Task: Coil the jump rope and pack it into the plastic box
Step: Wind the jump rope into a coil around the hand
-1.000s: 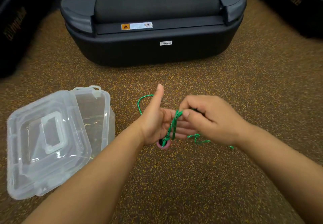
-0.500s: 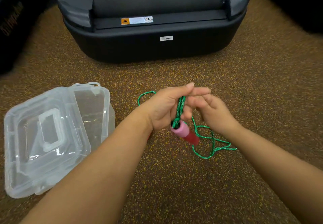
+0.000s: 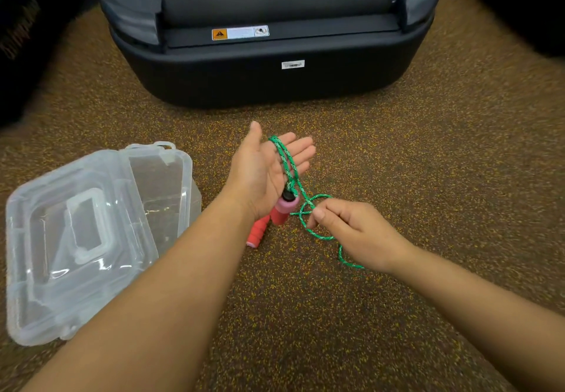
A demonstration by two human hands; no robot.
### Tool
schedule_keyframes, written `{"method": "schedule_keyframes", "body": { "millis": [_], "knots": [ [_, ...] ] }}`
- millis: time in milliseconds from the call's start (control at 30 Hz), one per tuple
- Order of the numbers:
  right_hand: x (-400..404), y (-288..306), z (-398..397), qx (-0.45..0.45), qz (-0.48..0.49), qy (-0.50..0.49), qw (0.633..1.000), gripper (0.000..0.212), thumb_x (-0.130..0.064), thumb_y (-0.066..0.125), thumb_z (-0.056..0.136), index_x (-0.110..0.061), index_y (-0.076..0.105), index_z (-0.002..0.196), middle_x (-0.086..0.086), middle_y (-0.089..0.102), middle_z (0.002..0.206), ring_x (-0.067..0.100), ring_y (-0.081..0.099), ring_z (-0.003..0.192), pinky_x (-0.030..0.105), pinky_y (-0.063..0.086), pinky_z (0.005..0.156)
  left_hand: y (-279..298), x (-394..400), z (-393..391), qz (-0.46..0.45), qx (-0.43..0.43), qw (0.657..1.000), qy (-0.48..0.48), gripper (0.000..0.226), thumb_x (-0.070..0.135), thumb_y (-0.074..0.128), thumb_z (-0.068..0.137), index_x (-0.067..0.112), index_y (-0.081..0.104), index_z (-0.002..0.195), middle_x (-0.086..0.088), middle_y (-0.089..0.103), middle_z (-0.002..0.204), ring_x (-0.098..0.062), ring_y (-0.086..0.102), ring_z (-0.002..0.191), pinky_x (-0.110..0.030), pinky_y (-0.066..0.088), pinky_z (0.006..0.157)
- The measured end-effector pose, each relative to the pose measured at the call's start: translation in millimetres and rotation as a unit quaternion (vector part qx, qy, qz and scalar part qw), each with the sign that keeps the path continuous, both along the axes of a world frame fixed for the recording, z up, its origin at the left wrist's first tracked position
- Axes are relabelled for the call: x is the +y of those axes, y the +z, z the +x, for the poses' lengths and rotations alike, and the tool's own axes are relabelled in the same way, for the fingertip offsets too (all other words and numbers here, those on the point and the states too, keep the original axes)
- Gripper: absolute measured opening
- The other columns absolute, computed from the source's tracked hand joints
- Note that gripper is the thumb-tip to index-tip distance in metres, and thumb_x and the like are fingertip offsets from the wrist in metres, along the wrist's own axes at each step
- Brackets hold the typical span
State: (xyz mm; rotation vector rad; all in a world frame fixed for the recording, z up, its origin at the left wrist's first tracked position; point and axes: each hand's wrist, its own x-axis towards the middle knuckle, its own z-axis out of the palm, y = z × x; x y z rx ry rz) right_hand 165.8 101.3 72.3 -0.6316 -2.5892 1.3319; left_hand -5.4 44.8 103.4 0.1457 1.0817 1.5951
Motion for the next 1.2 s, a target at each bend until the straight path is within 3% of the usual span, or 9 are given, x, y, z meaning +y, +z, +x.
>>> {"method": "schedule_keyframes", "body": {
  "millis": [200, 300, 400, 500, 667, 800, 900, 1033, 1200],
  "knots": [
    [4.8, 35.8, -4.0, 0.054, -0.021, 0.02, 0.998, 0.024, -0.031, 0.048, 0.092, -0.024, 0.067, 0.079, -0.025, 0.063, 0.073, -0.005, 0.06, 0.072, 0.014, 0.044, 0.068, 1.3, -0.8, 10.1, -0.072, 0.131, 0.98, -0.131, 0.088, 0.062, -0.002, 0.093, 0.001, 0.042, 0.138, -0.022, 0.064, 0.121, -0.028, 0.064, 0.11, -0.038, 0.046, 0.098],
    [16.3, 48.4, -7.3, 0.078, -0.038, -0.011, 0.996, 0.023, -0.025, 0.048, 0.091, -0.018, 0.064, 0.077, 0.003, 0.071, 0.079, 0.018, 0.068, 0.08, 0.034, 0.053, 0.078, 6.3, -4.4, 15.4, -0.059, 0.179, 0.944, -0.272, 0.098, 0.068, -0.008, 0.088, 0.002, 0.061, 0.11, -0.025, 0.066, 0.1, -0.028, 0.065, 0.09, -0.04, 0.046, 0.092],
    [29.2, 50.8, -8.2, 0.101, -0.02, -0.065, 0.993, 0.022, -0.035, 0.051, 0.089, -0.019, 0.063, 0.077, 0.006, 0.067, 0.074, 0.016, 0.062, 0.07, 0.034, 0.051, 0.07, 10.1, -6.9, 16.2, -0.054, 0.206, 0.915, -0.342, 0.104, 0.073, -0.01, 0.083, 0.005, 0.068, 0.079, -0.018, 0.056, 0.067, -0.025, 0.057, 0.062, -0.035, 0.046, 0.072],
    [38.1, 44.4, -7.9, 0.112, 0.018, -0.12, 0.986, 0.024, -0.042, 0.054, 0.087, -0.021, 0.062, 0.078, -0.001, 0.059, 0.068, 0.011, 0.05, 0.063, 0.03, 0.042, 0.062, 11.1, -7.9, 14.8, -0.049, 0.211, 0.909, -0.355, 0.107, 0.078, -0.009, 0.079, 0.001, 0.065, 0.082, -0.008, 0.04, 0.052, -0.022, 0.046, 0.05, -0.032, 0.042, 0.064],
    [43.5, 28.2, -7.2, 0.106, -0.02, -0.148, 0.983, 0.018, -0.032, 0.058, 0.092, -0.019, 0.062, 0.081, -0.016, 0.048, 0.055, 0.0, 0.039, 0.053, 0.021, 0.034, 0.052, 11.5, -7.6, 15.2, -0.049, 0.181, 0.917, -0.353, 0.092, 0.083, -0.003, 0.076, 0.011, 0.052, 0.06, -0.001, 0.032, 0.042, -0.019, 0.036, 0.041, -0.027, 0.036, 0.051],
    [37.7, 8.8, -8.6, 0.1, -0.049, -0.174, 0.978, 0.015, -0.028, 0.055, 0.094, -0.023, 0.063, 0.081, -0.019, 0.048, 0.051, -0.002, 0.039, 0.05, 0.017, 0.032, 0.052, 10.5, -7.2, 18.2, -0.01, 0.135, 0.941, -0.311, 0.058, 0.064, 0.031, 0.087, 0.019, 0.045, 0.054, 0.005, 0.032, 0.038, -0.015, 0.031, 0.037, -0.029, 0.029, 0.049],
    [26.5, -9.5, -8.7, 0.081, -0.085, -0.166, 0.979, 0.02, -0.024, 0.05, 0.097, -0.028, 0.062, 0.082, -0.025, 0.056, 0.057, -0.007, 0.048, 0.056, 0.021, 0.036, 0.059, 12.1, -4.7, 19.0, 0.013, 0.091, 0.971, -0.221, 0.045, 0.042, 0.04, 0.096, 0.017, 0.052, 0.06, 0.002, 0.044, 0.042, -0.013, 0.038, 0.036, -0.024, 0.032, 0.045],
    [2.5, -29.3, -7.3, 0.03, -0.097, -0.133, 0.986, 0.02, -0.039, 0.044, 0.093, -0.037, 0.058, 0.079, -0.022, 0.051, 0.054, 0.0, 0.042, 0.052, 0.038, 0.043, 0.057, 11.4, -1.8, 13.9, 0.039, 0.074, 0.987, -0.135, 0.042, 0.042, 0.041, 0.097, 0.011, 0.069, 0.088, -0.004, 0.071, 0.066, -0.012, 0.061, 0.047, -0.021, 0.051, 0.05],
    [-11.5, -17.9, -3.7, 0.004, -0.07, -0.077, 0.995, 0.027, -0.022, 0.042, 0.1, -0.027, 0.056, 0.078, -0.031, 0.056, 0.055, -0.004, 0.051, 0.054, 0.015, 0.036, 0.057, 6.2, 0.7, 10.0, 0.028, 0.049, 0.994, -0.09, 0.05, 0.033, 0.027, 0.101, 0.0, 0.051, 0.131, -0.018, 0.067, 0.12, -0.024, 0.069, 0.1, -0.031, 0.054, 0.086]
  ]
}}
